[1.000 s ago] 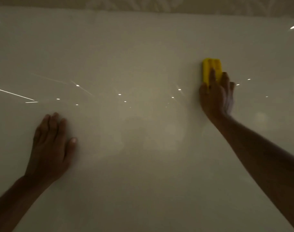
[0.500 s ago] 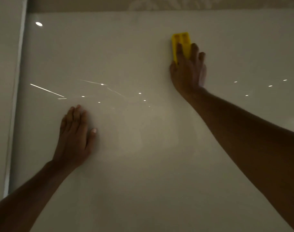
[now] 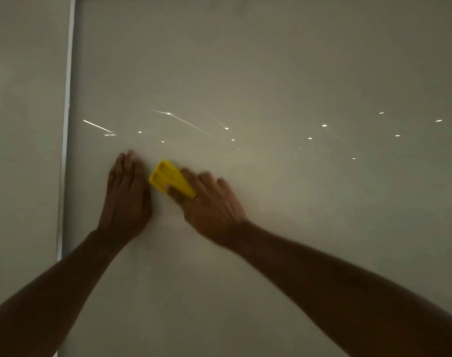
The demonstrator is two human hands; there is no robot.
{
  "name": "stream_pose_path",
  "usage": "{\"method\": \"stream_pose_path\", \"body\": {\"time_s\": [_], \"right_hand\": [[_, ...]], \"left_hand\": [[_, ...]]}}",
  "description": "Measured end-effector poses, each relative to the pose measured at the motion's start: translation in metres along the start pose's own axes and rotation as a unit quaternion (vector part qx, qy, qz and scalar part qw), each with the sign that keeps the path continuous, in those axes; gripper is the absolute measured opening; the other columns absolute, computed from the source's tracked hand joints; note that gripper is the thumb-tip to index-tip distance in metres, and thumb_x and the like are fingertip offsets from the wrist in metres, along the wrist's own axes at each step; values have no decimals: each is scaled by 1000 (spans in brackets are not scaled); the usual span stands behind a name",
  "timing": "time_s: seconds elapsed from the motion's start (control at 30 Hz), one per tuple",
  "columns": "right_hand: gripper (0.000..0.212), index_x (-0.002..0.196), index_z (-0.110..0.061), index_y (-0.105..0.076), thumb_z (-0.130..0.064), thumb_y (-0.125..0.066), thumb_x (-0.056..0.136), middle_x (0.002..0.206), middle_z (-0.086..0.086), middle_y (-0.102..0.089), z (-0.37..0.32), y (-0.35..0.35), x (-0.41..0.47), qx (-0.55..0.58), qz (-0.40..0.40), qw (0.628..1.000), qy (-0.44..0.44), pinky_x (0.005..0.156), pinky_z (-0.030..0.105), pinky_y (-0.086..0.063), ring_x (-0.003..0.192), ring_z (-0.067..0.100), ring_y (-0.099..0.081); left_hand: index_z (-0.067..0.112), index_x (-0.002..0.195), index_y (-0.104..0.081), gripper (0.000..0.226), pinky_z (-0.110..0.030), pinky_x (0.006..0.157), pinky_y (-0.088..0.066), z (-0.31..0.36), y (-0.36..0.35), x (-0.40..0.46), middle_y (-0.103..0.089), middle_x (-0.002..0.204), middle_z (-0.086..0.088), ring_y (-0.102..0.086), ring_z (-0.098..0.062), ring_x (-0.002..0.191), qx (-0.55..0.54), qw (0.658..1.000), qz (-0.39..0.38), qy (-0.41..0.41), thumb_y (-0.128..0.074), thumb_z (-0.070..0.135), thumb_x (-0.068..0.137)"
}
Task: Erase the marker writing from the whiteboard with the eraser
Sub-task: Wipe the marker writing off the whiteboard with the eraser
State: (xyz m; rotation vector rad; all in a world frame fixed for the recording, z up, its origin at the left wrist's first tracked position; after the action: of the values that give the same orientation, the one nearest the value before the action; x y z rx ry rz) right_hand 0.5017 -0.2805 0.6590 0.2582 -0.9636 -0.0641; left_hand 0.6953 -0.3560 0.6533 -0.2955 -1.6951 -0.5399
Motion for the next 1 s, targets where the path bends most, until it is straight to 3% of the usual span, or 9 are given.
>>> {"method": "stream_pose_path", "body": {"time_s": [0.07,0.23,0.33,0.43,0.53,0.73,0.83,0.93,1.0], "right_hand": [[69,151,-37,-36,-25,-59,87,152,13,-41,-25,-7,-47,22,-23,999,32,72,37,-39,103,32,-50],[44,147,-40,-42,-30,-38,105,150,6,-48,-39,-11,-148,19,-101,987,123,75,34,-45,111,26,-55],[49,144,-40,-45,-34,-53,97,150,6,-47,-4,2,-173,5,-81,987,140,76,34,-46,113,28,-54],[53,143,-39,-42,-37,-55,92,148,7,-41,64,23,-169,-18,-22,999,42,77,39,-51,113,32,-50],[53,152,-45,-30,-44,-35,99,160,1,-31,151,51,-164,-80,-13,988,-132,92,46,-50,124,33,-50],[58,150,-25,-44,-30,-56,93,151,23,-43,213,99,-216,-95,180,859,-470,97,44,-45,116,46,-50],[55,150,-18,-44,-30,-54,97,149,26,-45,177,78,-243,-94,161,891,-413,101,45,-41,128,45,-49],[55,150,-28,-41,-30,-58,98,150,20,-46,109,48,-263,-58,53,971,-227,89,50,-47,119,45,-55],[54,147,-38,-44,-31,-62,97,151,12,-43,84,50,-287,-58,-23,993,-99,79,43,-46,115,39,-56]], "left_hand": [[-16,151,-31,60,-60,124,-17,-2,2,-1,-26,160,-39,-21,-57,150,-5,1000,1,10,-33,18,102],[-13,151,-33,57,-63,122,-20,12,1,-2,-29,160,-37,-25,-56,149,4,1000,-3,-12,-33,16,102],[-12,151,-34,57,-62,122,-18,30,-3,1,-29,160,-35,-24,-54,150,1,1000,1,-29,-34,19,103],[-13,150,-36,57,-61,124,-15,52,-9,5,-29,161,-35,-24,-53,151,-10,999,12,-51,-34,20,103],[-13,150,-37,57,-60,125,-12,74,-17,8,-30,161,-36,-23,-53,151,-15,997,26,-66,-33,22,105],[-12,150,-36,57,-58,126,-6,103,-24,8,-28,161,-37,-21,-55,151,-11,997,37,-72,-34,23,105],[-12,150,-37,57,-58,126,-6,125,-29,9,-28,161,-35,-21,-54,152,-10,995,37,-89,-34,25,106],[-10,150,-37,58,-56,126,-1,134,-32,11,-27,162,-34,-19,-52,152,0,996,40,-78,-31,28,106],[-10,150,-36,59,-54,126,2,151,-36,14,-26,163,-33,-17,-52,153,-3,996,41,-84,-32,28,105]]}}
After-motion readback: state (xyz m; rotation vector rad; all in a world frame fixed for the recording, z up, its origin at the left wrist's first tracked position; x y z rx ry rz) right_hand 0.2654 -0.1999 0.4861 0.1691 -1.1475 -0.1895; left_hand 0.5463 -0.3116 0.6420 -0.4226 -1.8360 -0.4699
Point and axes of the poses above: each hand's wrist, its own x-axis towards the middle knuckle, its own y-axis out of the back of the hand, z = x × y, the point moved 3 cm from there along x, towards the middle knuckle
